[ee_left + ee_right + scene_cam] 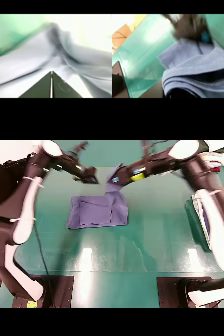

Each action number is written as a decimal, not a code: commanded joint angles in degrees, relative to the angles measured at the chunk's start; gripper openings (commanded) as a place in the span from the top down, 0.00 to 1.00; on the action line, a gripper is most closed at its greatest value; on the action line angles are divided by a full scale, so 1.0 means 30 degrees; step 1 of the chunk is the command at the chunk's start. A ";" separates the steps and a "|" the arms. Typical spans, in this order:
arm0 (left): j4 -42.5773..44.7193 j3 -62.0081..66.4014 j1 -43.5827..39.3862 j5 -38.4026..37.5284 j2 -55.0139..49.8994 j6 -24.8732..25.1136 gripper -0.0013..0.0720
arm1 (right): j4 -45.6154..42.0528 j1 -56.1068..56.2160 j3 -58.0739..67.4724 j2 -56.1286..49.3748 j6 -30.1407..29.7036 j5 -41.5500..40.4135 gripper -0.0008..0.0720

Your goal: Fold the shirts.

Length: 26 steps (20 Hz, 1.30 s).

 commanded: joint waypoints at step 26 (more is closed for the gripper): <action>0.3701 0.0015 0.4160 -0.1486 0.4109 0.0044 0.94 | 0.2229 -0.4335 -0.9522 -0.2892 0.1494 -0.1166 0.21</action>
